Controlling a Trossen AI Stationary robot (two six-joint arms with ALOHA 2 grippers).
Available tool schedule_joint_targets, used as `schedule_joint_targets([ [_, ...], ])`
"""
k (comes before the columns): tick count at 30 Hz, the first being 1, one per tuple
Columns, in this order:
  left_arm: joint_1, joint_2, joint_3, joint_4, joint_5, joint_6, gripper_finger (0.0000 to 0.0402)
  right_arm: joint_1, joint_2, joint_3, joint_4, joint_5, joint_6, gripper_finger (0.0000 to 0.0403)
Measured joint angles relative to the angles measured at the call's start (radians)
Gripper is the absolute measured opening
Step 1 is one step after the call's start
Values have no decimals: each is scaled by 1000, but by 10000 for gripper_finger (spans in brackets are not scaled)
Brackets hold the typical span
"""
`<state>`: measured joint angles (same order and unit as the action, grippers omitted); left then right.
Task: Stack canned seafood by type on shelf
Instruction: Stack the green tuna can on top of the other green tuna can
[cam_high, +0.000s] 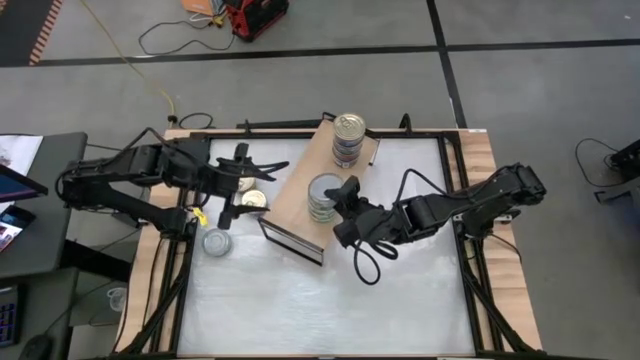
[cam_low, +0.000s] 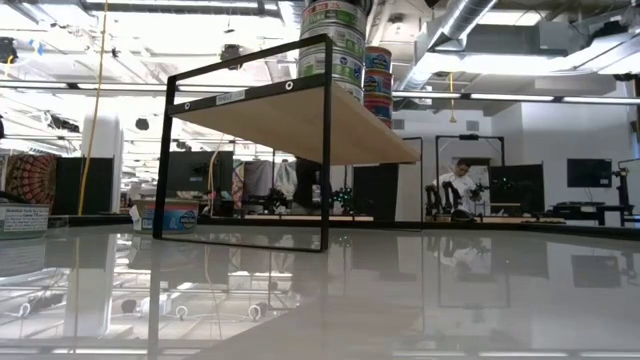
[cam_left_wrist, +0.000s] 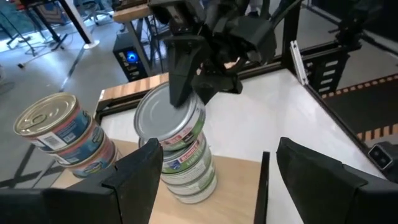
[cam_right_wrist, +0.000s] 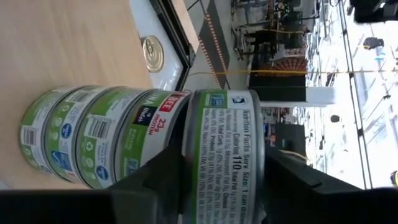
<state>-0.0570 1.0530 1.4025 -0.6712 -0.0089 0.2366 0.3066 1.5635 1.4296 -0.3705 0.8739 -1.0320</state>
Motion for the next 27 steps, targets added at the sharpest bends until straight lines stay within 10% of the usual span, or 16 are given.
schedule_joint_targets([
  [27,13,29,0,43,-64,31,299,-13,1,0,99,-182,-91,270],
])
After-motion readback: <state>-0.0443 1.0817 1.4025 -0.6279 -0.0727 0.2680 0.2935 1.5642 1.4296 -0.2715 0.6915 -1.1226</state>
